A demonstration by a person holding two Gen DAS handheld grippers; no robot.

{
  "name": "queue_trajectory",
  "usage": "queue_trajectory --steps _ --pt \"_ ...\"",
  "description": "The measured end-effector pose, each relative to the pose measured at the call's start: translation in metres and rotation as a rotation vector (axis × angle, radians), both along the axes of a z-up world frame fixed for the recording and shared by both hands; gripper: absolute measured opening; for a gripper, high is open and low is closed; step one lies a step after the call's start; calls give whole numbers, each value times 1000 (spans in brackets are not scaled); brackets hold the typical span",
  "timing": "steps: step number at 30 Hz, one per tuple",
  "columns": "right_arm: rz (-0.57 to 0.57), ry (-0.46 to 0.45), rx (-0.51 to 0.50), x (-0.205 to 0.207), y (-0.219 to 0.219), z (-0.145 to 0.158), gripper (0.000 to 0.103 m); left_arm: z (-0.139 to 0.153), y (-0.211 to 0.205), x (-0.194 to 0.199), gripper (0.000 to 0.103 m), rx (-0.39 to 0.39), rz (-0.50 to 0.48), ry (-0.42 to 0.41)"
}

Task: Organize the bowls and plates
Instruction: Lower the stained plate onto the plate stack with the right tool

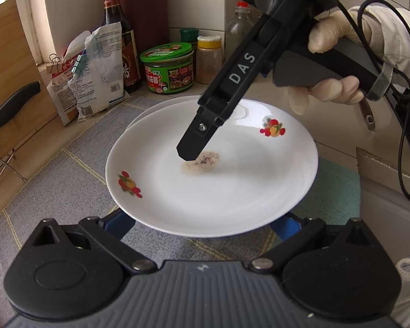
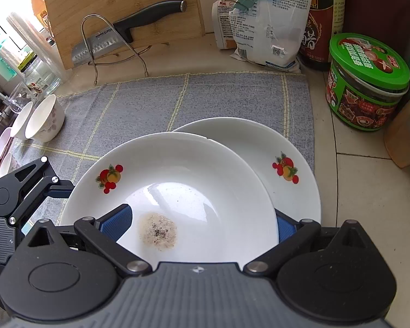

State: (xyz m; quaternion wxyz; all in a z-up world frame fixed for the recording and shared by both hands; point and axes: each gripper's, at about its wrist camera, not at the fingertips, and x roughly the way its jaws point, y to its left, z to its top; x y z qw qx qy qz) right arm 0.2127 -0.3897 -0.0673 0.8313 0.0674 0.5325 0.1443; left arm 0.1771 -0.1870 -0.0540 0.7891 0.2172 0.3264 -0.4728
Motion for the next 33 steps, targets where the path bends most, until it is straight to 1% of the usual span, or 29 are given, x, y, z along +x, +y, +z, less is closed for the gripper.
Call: queue_trajectory --steps 16,29,33 --pt "-39 11 -6 6 -11 -8 103 -8 -15 13 102 12 -7 3" --pt "-59 14 -1 1 -20 -7 103 -15 -21 16 102 27 -26 0" --pt "-67 11 0 -1 -22 -5 103 -16 -21 18 102 26 -27 14"
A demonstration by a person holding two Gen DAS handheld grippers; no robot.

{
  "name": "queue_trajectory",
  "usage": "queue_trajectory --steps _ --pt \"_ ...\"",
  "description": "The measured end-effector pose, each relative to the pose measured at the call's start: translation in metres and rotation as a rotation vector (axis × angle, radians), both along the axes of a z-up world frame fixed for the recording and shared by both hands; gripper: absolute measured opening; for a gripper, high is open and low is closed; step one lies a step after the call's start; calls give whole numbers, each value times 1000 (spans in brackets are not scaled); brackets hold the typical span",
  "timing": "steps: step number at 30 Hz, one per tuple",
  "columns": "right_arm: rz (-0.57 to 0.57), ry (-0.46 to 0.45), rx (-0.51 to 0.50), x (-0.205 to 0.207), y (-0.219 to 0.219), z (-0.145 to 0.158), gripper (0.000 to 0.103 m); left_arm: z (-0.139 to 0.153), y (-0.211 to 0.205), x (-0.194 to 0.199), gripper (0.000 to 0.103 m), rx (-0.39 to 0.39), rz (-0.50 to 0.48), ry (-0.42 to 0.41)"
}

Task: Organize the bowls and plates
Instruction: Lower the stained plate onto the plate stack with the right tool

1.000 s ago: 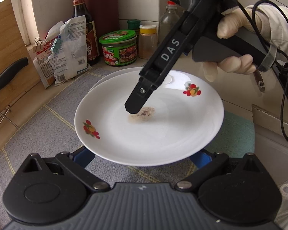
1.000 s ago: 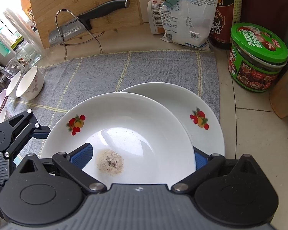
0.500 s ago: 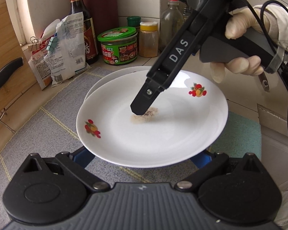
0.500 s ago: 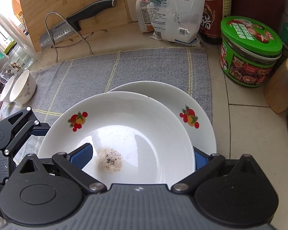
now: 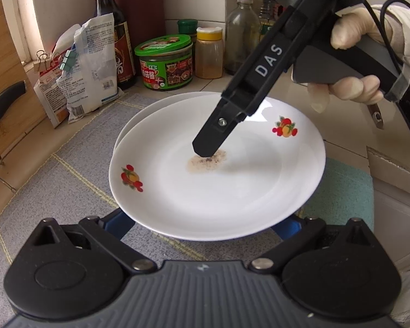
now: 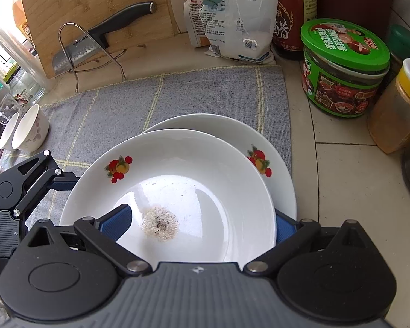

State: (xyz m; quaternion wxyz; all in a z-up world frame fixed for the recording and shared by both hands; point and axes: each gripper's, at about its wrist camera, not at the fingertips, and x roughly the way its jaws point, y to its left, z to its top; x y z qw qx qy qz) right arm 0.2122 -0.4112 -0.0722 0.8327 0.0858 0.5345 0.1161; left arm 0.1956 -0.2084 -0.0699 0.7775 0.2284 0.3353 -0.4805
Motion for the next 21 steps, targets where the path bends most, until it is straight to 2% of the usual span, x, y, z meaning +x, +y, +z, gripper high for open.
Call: queue_trajectory --steps 21 --pt "-31 -10 -28 -14 -2 10 103 2 1 3 102 -7 20 30"
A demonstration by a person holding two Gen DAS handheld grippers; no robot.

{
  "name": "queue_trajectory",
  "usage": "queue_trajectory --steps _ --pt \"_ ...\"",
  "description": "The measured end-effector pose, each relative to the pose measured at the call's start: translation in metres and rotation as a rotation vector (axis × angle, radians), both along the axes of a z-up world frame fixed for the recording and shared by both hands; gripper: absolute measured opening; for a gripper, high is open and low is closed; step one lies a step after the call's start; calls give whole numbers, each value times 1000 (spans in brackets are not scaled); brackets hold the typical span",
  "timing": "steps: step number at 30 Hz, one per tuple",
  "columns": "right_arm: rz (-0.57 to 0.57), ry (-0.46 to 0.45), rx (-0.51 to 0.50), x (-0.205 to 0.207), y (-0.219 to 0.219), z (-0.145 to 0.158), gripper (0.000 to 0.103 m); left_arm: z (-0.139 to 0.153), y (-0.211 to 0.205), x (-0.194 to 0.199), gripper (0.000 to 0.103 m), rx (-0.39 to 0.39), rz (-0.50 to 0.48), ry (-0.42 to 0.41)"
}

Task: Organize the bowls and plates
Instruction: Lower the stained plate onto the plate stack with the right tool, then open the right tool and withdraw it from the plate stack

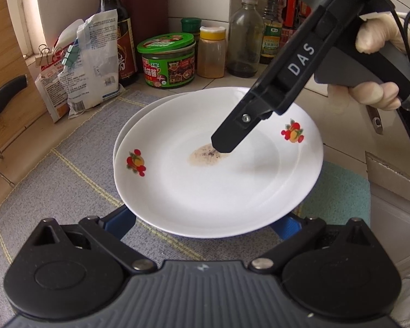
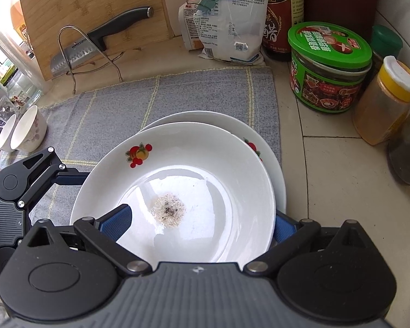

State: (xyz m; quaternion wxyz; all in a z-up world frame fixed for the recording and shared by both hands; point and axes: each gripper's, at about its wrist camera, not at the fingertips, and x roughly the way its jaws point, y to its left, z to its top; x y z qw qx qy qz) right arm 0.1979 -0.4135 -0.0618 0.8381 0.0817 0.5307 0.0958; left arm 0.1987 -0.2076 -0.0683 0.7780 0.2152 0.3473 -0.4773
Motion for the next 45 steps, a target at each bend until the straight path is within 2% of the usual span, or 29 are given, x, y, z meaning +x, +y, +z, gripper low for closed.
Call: queue_trajectory --steps 9,30,37,40,45 --pt "-19 0 -20 -6 2 4 103 -2 -2 0 103 -13 27 41" --pt "-35 31 -86 -13 9 3 103 -2 -2 1 103 -11 29 49" --pt "-39 49 -118 -15 10 -1 103 -3 -2 -1 102 -8 21 24" --pt "-31 49 -138 -18 11 -3 103 -1 1 -7 102 -16 27 -10" --pt "11 -26 -197 -28 20 9 103 17 16 -15 102 -92 69 -91"
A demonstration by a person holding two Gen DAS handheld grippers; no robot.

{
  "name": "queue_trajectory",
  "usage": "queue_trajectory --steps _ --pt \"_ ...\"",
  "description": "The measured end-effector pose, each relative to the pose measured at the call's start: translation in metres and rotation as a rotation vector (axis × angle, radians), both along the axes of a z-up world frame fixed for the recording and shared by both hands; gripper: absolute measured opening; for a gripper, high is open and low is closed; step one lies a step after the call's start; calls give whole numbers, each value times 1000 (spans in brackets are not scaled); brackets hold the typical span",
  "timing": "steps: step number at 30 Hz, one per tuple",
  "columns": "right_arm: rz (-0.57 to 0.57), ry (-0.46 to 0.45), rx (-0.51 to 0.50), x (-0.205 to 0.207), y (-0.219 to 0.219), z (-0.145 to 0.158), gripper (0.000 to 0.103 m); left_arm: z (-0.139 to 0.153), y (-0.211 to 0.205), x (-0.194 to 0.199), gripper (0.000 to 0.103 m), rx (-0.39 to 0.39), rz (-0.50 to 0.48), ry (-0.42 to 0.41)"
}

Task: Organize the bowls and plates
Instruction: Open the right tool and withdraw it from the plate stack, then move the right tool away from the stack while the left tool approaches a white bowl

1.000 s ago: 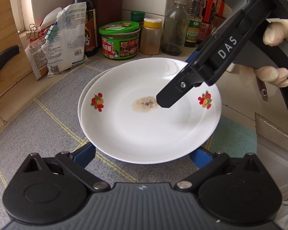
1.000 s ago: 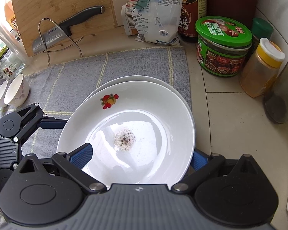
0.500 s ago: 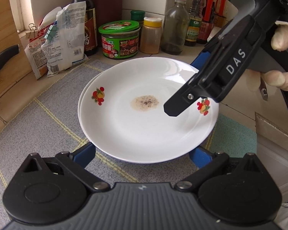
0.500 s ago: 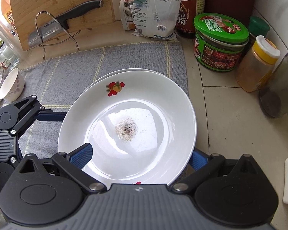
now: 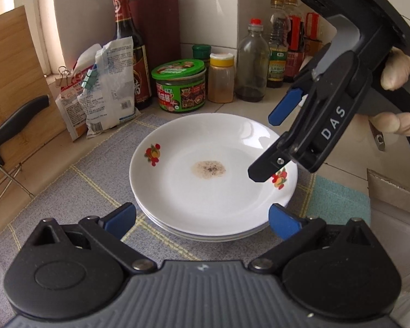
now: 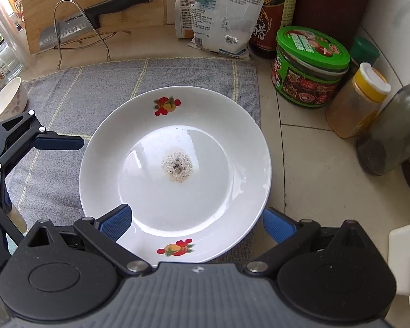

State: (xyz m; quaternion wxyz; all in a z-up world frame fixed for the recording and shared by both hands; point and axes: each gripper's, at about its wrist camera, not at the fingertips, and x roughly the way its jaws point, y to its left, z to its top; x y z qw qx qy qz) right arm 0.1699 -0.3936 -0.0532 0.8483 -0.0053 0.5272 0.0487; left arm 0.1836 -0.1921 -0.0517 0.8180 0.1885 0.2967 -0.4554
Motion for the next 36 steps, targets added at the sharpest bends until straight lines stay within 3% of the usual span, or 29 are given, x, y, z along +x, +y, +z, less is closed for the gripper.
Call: queue_trajectory --steps 10,18,27,36 --pt "53 -226 -53 3 23 25 103 30 42 -1 102 -96 271 -69" --pt "173 -332 -4 12 70 27 103 36 93 -21 102 -85 483 -85" --pt "225 -373 -20 -14 147 15 103 36 177 -41 102 -97 549 -79" --pt "282 -310 -3 -41 249 -12 103 38 270 -55 102 -56 568 -56"
